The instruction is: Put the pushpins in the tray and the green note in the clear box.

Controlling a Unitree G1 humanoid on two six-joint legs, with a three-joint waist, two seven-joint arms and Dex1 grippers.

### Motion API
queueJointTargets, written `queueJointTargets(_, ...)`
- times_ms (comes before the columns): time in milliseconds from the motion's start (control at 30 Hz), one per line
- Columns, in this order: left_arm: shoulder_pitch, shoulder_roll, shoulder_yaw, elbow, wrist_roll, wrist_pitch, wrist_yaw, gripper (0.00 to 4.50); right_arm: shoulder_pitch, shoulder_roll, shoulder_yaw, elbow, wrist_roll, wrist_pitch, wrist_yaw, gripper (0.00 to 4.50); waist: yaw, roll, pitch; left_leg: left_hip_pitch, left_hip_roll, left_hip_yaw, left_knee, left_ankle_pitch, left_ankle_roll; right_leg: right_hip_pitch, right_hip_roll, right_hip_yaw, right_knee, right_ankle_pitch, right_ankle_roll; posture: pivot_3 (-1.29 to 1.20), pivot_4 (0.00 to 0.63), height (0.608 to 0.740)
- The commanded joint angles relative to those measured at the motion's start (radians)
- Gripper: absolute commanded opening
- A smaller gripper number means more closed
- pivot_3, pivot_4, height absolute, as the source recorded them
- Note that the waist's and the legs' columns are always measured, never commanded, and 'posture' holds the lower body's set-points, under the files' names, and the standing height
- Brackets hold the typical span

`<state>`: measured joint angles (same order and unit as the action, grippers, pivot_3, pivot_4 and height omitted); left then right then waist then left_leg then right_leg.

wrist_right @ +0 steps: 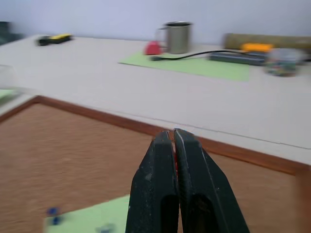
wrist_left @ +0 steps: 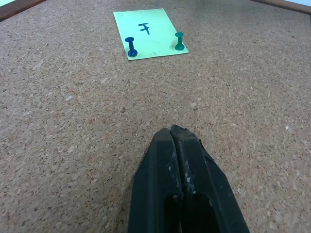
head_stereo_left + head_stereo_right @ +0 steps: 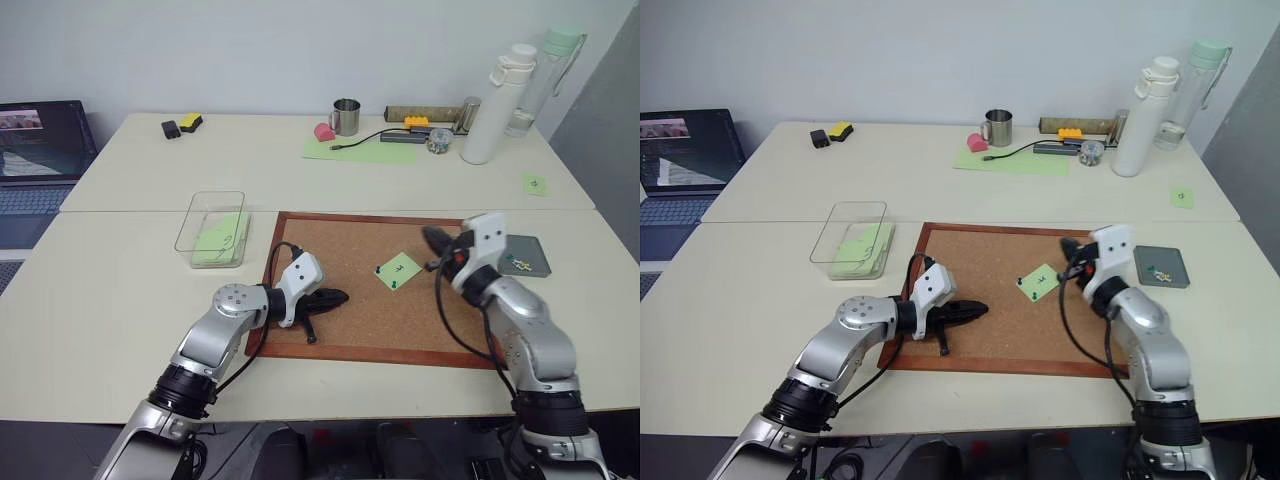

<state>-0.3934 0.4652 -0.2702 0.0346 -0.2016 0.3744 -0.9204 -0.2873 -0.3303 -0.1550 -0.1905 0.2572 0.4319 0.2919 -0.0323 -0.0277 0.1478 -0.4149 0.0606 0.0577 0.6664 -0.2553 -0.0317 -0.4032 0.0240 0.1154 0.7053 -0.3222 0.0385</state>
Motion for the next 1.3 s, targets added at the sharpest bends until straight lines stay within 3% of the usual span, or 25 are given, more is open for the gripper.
queueJointTargets(33,0.035,0.035,-0.017,0.010,0.034,0.042,-0.003,0.00,-0.001,-0.069,-0.143,0.052,-0.020,0.005,-0.074,0.02,-0.001,0.000,0.000,0.000,0.000,0.000,0.000,0.000,0.000,0.000,0.000,0.000,0.000,0.000,0.000,0.00,0.150,0.740)
queueJointTargets(233,0.036,0.035,-0.026,0.006,0.034,0.044,-0.007,0.00,-0.054,-0.135,-0.261,0.206,0.045,0.045,-0.075,0.02,-0.004,0.002,-0.001,0.002,0.000,0.002,-0.002,0.000,0.000,0.000,0.001,0.003,0.000,0.000,0.000,0.00,0.150,0.740)
queueJointTargets(633,0.051,0.048,-0.020,-0.019,0.031,0.060,-0.008,0.00,-0.123,-0.128,-0.276,0.349,0.113,0.068,-0.041,0.02,-0.008,0.005,-0.003,0.003,0.000,0.003,-0.002,0.000,0.000,0.001,0.002,0.006,-0.002,0.000,0.000,0.00,0.150,0.740)
queueJointTargets(933,0.057,0.053,-0.016,-0.034,0.030,0.070,-0.003,0.00,-0.116,-0.132,-0.279,0.339,0.143,0.069,-0.035,1.75,-0.010,0.005,-0.003,0.003,0.001,0.003,-0.002,0.000,0.000,0.001,0.002,0.006,-0.002,0.000,0.000,0.00,0.150,0.740)
queueJointTargets(1133,0.051,0.052,-0.017,-0.029,0.030,0.066,-0.004,0.00,-0.077,-0.128,-0.264,0.255,0.159,0.075,-0.016,1.75,-0.010,0.005,-0.003,0.003,0.001,0.002,-0.002,0.000,0.000,0.001,0.002,0.006,-0.002,0.000,0.000,0.00,0.150,0.740)
queueJointTargets(1300,0.048,0.053,-0.017,-0.026,0.030,0.064,-0.008,0.00,0.013,-0.139,-0.134,0.073,0.170,0.097,0.092,1.75,-0.011,0.005,-0.003,0.003,0.001,0.002,-0.003,0.000,0.000,0.001,0.002,0.006,-0.002,0.000,0.000,0.00,0.150,0.740)
